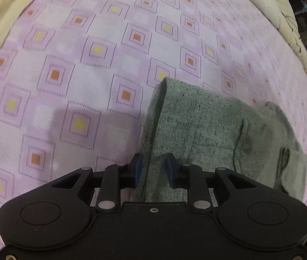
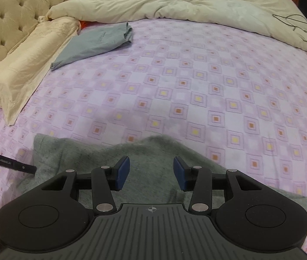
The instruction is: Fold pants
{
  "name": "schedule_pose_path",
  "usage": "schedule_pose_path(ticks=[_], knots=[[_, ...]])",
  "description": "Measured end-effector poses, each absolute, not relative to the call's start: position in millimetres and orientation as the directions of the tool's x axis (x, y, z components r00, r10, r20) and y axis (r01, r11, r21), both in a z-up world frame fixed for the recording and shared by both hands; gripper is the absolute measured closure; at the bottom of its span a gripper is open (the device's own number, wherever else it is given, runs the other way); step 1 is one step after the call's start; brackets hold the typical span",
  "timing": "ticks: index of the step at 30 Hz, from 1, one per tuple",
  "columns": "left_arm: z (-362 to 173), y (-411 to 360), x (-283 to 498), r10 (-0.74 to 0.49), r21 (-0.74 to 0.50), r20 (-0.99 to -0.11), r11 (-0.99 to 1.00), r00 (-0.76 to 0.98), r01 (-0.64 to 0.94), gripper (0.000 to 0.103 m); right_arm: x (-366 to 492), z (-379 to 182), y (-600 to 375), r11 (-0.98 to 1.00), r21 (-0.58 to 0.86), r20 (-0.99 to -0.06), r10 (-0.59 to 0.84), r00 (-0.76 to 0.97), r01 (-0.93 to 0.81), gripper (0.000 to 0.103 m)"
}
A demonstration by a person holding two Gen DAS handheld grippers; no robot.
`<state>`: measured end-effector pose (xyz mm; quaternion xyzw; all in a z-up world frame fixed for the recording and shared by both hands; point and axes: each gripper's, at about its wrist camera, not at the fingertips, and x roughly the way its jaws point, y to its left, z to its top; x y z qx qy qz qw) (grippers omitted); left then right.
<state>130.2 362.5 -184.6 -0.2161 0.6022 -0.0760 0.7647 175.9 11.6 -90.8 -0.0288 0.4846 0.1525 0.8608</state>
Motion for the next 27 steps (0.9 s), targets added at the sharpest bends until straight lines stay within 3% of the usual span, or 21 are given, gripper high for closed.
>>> schedule_pose_path(ticks=[20,27], knots=[[-187,358,119,-0.287,-0.339,-0.915,0.928,0.283,-0.157,0.064,164,-96,28,0.918,0.16,-0.83,0.324,0.454,-0.363,0.06],[-190,361,113,-0.321,-0.379,-0.895,0.914,0.31,-0.147,0.057,163,-109,56,0.875,0.222,-0.819,0.407,0.404,-0.431,0.06]])
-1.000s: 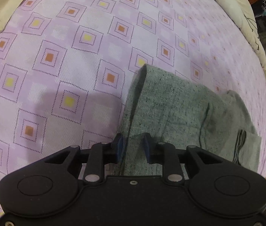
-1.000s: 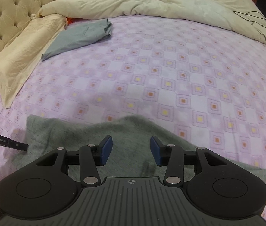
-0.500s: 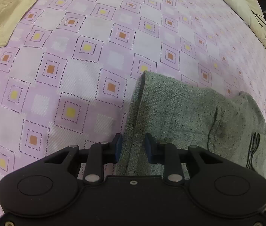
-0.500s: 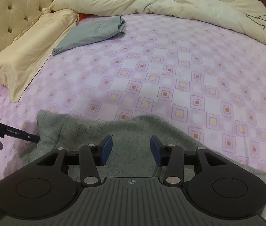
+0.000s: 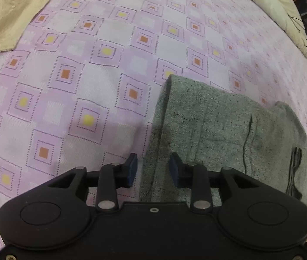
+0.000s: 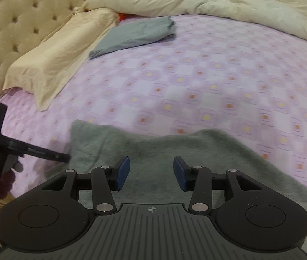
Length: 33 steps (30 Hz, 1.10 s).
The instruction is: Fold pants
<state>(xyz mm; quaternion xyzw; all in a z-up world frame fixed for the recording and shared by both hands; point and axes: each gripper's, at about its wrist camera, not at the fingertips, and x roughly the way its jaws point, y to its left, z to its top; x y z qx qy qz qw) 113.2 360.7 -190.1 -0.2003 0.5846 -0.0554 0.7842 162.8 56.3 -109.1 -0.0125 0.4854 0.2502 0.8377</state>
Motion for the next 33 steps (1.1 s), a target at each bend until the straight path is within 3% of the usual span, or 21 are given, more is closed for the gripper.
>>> schedule_pose_path(ticks=[2,19,23,27,33], knots=[[-191,362,115,-0.356,-0.409,-0.882,0.904,0.307,-0.127,0.051,162,-112,63,0.863,0.235,-0.818,0.424,0.389,-0.447,0.06],[-197,364,123,-0.531,-0.565,-0.813,0.819,0.24,-0.102,0.05,156,-104,55,0.869,0.215,-0.819,0.409,0.403,-0.446,0.06],[-196,371,106,-0.487,-0.521,-0.842,0.846,0.232,-0.116,0.05,153,-94,61,0.843,0.16,-0.814,0.407,0.414,-0.514,0.06],[-192,360,83,-0.428,-0.46,-0.869,0.884,0.249,-0.087,0.05,156,-96,95,0.771,0.192,-0.802,0.48,0.355,-0.607,0.06],[-193,364,52,-0.403,-0.467,-0.866,0.864,0.295,-0.189,0.05,170,-145,168,0.671,0.16,-0.86,0.455,0.232,-0.724,0.061]])
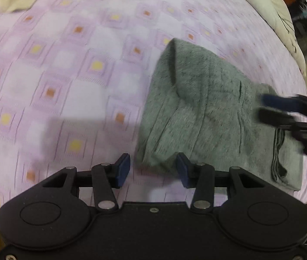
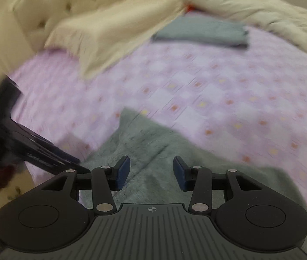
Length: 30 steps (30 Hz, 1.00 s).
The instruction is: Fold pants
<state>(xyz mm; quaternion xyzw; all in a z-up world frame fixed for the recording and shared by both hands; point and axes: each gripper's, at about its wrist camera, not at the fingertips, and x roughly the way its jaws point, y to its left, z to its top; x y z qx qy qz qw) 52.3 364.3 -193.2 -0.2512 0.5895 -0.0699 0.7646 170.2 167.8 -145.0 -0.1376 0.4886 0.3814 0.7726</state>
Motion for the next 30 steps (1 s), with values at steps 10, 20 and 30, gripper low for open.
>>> schedule_pose_path(ticks=[10,20,30], knots=[[-158,370,43,-0.306,-0.402,-0.874,0.891,0.378,-0.209,0.052,190,-187,221,0.619,0.075,-0.872,0.421,0.249,-0.782,0.061],[-189,351,124,-0.36,-0.413,-0.879,0.902,0.312,-0.125,0.051,174,-157,169,0.678,0.132,-0.876,0.421,0.235,-0.723,0.06],[-195,371,106,-0.387,-0.452,-0.874,0.87,0.294,-0.198,0.049,161,-143,142,0.704,0.148,-0.873,0.423,0.243,-0.695,0.061]])
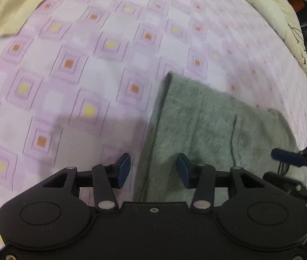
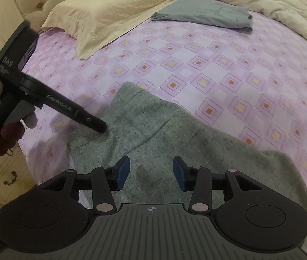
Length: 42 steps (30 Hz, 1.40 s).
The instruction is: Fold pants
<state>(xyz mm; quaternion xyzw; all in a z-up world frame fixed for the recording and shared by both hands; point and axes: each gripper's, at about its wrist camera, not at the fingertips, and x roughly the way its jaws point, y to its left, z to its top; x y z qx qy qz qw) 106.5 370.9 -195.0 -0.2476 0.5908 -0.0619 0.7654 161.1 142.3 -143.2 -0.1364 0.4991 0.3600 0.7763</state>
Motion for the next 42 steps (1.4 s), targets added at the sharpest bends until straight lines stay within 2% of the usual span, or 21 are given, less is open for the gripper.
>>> schedule_pose_path(ticks=[3,4,7,8,10,12,14,17,22,26,29,30,31,35,38,42], knots=[[-198,371,104,-0.416,-0.484,-0.859,0.85,0.299,-0.207,0.044,163,-142,140,0.71,0.148,-0.87,0.424,0.25,-0.688,0.061],[-200,370,108,-0.459,-0.522,-0.839,0.829,0.292,-0.2,0.034,163,-141,141,0.713,0.15,-0.869,0.426,0.253,-0.685,0.06],[-208,354,124,-0.578,-0.62,-0.778,0.771,0.246,-0.148,0.026,163,-140,139,0.717,0.154,-0.865,0.43,0.257,-0.68,0.06],[-207,349,128,-0.577,-0.615,-0.78,0.779,0.242,-0.126,0.018,163,-139,139,0.718,0.154,-0.865,0.431,0.259,-0.679,0.06],[-203,337,133,-0.569,-0.603,-0.785,0.792,0.246,-0.097,0.015,161,-137,137,0.718,0.152,-0.862,0.432,0.264,-0.679,0.06],[-202,338,132,-0.556,-0.602,-0.786,0.788,0.271,-0.13,0.018,159,-133,133,0.722,0.156,-0.859,0.436,0.268,-0.674,0.06],[-201,342,130,-0.506,-0.571,-0.812,0.792,0.29,-0.216,0.053,155,-129,123,0.736,0.159,-0.855,0.436,0.28,-0.658,0.06],[-187,345,122,-0.489,-0.573,-0.81,0.776,0.322,-0.263,0.068,151,-125,99,0.781,0.167,-0.855,0.419,0.306,-0.602,0.061],[-135,311,110,-0.345,-0.438,-0.862,0.876,0.371,-0.202,0.071,142,-130,39,0.882,0.116,-0.877,0.307,0.37,-0.457,0.061],[-96,291,101,-0.283,-0.397,-0.857,0.895,0.431,-0.202,0.072,131,-148,-2,0.918,0.049,-0.899,0.212,0.383,-0.394,0.061],[-68,266,97,-0.235,-0.36,-0.851,0.912,0.47,-0.195,0.072,127,-182,-22,0.926,0.013,-0.933,0.148,0.329,-0.378,0.067],[-58,254,96,-0.216,-0.343,-0.85,0.919,0.481,-0.194,0.072,128,-198,-28,0.925,0.034,-0.947,0.151,0.285,-0.378,0.066],[-48,246,91,-0.2,-0.329,-0.848,0.925,0.491,-0.192,0.072,124,-200,-34,0.917,0.057,-0.926,0.196,0.324,-0.394,0.065],[-12,196,84,-0.147,-0.282,-0.839,0.941,0.524,-0.188,0.073,124,-191,-51,0.88,0.144,-0.912,0.295,0.284,-0.452,0.067],[14,151,81,-0.13,-0.266,-0.828,0.947,0.546,-0.179,0.073,124,-176,-83,0.882,0.248,-0.877,0.38,0.294,-0.4,0.067],[32,69,83,-0.143,-0.243,-0.803,0.965,0.579,-0.099,0.073,119,-162,-133,0.885,0.3,-0.845,0.42,0.331,-0.357,0.067]])
